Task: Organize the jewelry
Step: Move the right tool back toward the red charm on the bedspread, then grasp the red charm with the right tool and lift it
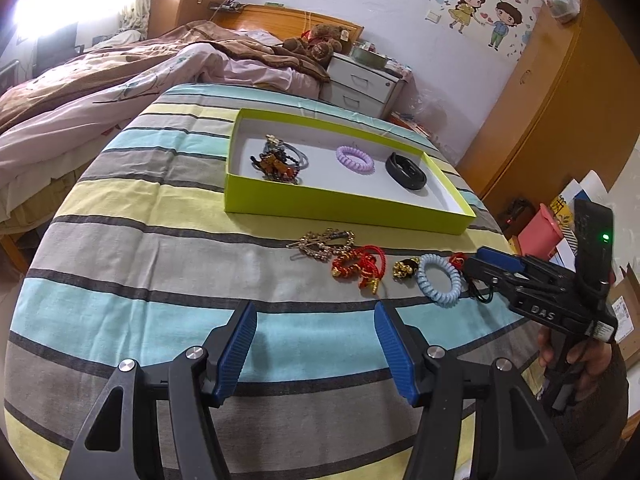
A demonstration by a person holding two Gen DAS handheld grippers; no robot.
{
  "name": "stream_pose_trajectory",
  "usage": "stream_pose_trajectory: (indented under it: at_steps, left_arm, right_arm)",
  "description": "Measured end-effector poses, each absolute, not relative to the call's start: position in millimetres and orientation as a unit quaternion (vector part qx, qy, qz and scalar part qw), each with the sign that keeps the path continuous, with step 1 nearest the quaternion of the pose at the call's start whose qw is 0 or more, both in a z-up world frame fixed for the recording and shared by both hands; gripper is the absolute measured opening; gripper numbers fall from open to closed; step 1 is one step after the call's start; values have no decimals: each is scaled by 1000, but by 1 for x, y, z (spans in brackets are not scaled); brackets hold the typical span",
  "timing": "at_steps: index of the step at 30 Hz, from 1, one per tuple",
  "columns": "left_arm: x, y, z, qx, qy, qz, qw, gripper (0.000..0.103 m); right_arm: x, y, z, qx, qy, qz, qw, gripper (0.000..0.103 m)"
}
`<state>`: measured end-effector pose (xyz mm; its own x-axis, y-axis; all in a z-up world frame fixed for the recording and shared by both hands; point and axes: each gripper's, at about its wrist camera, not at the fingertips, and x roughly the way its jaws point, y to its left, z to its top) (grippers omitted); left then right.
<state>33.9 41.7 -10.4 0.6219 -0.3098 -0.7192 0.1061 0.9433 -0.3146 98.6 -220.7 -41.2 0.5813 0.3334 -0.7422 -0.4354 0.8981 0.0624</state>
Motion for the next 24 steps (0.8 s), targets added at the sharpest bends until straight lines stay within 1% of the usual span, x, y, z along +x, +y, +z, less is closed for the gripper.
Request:
stream_pose_trajectory:
  at_steps: [4,9,11,14,15,16,17,19,24]
  left_arm:
    - [33,38,-11,-116,420,-121,892,61]
    - [34,35,-12,-112,427,-121,889,61]
    - [35,34,-13,-112,428,-121,889,61]
    - [34,34,-13,-113,427,-125,888,61]
    - [34,35,-13,-114,427,-127,888,61]
    - [34,34,-13,-113,428,-127,888,61]
    - [34,35,-13,-113,427,-126,888,61]
    - [35,34,-12,-114,427,-128,888,61]
    - [37,28,-10,-105,424,-134,890,60]
  right_arm:
    - [103,-216,-46,-78,418,218,878,45]
    - [103,-218,-46,-72,420,214,879,45]
    - [101,-217,-45,-75,417,214,880,38]
    - [98,-215,-45,-82,414,212,881,33]
    - [98,-215,-45,-83,414,213,881,25]
    - [96,-215,-45,-83,413,215,881,20]
    - [95,-215,-44,-83,411,214,882,20]
    - [95,-216,-42,-84,406,211,885,16]
    - [94,-219,-38,-69,397,214,890,16]
